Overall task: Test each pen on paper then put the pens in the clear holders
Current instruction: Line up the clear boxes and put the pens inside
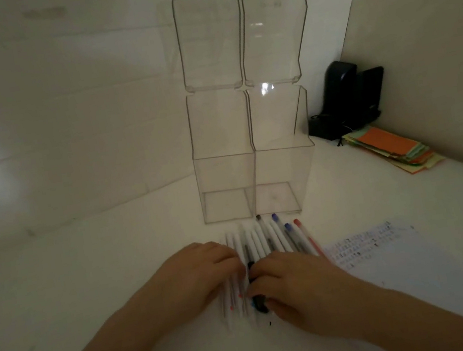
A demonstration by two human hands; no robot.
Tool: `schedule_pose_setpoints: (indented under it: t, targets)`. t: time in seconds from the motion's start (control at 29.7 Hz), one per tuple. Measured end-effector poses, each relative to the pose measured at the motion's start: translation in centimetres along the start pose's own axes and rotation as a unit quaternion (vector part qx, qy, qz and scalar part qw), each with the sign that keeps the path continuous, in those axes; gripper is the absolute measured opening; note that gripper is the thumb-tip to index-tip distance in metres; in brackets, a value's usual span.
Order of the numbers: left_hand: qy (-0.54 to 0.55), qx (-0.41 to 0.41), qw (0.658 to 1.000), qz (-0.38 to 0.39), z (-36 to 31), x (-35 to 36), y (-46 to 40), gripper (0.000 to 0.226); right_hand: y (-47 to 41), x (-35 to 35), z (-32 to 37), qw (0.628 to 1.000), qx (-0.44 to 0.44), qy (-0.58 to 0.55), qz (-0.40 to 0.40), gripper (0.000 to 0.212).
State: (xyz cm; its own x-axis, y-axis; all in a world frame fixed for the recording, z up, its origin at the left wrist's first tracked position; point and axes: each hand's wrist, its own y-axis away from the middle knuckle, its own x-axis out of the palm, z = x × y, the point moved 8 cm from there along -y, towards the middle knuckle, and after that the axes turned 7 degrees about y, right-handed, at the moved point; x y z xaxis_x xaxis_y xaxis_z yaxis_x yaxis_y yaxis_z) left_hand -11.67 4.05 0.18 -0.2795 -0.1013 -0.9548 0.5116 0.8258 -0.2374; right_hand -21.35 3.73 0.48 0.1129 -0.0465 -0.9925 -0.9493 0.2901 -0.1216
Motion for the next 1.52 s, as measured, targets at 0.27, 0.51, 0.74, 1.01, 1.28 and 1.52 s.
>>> schedule_pose_setpoints:
  t: [0.27, 0.51, 0.74, 1.01, 1.28, 1.52]
  targets:
    - [-0.075, 0.042, 0.996, 0.040, -0.7, 0.3, -0.3, 0.014, -0.6, -0.7, 3.1, 0.985, -0.085, 0.152, 0.005, 0.028]
    - [-0.134, 0.114, 0.984, 0.033, -2.6, -0.9, -1.2, 0.016, -0.9, -0.1, 5.4, 0.947, -0.195, 0.256, -0.021, 0.016]
    - [-0.055, 0.084, 0.994, -0.036, -1.1, -2.5, -0.5, 0.020, 0.0, -8.8, -0.2, 0.967, 0.046, 0.081, -0.236, 0.017]
    - [0.248, -0.097, 0.846, -0.462, 2.9, -16.6, -2.5, 0.003, 0.4, -20.3, -7.4, 0.790, 0.207, -0.219, -0.534, 0.015]
    - [0.133, -0.254, 0.901, -0.326, 7.0, -12.1, -8.2, 0.020, -6.3, -12.8, -10.1, 0.915, 0.254, -0.128, -0.287, 0.019]
    - [0.207, -0.170, 0.913, -0.306, 5.6, -11.5, -7.1, 0.050, -3.0, -12.0, -8.6, 0.934, 0.198, -0.088, -0.283, 0.029]
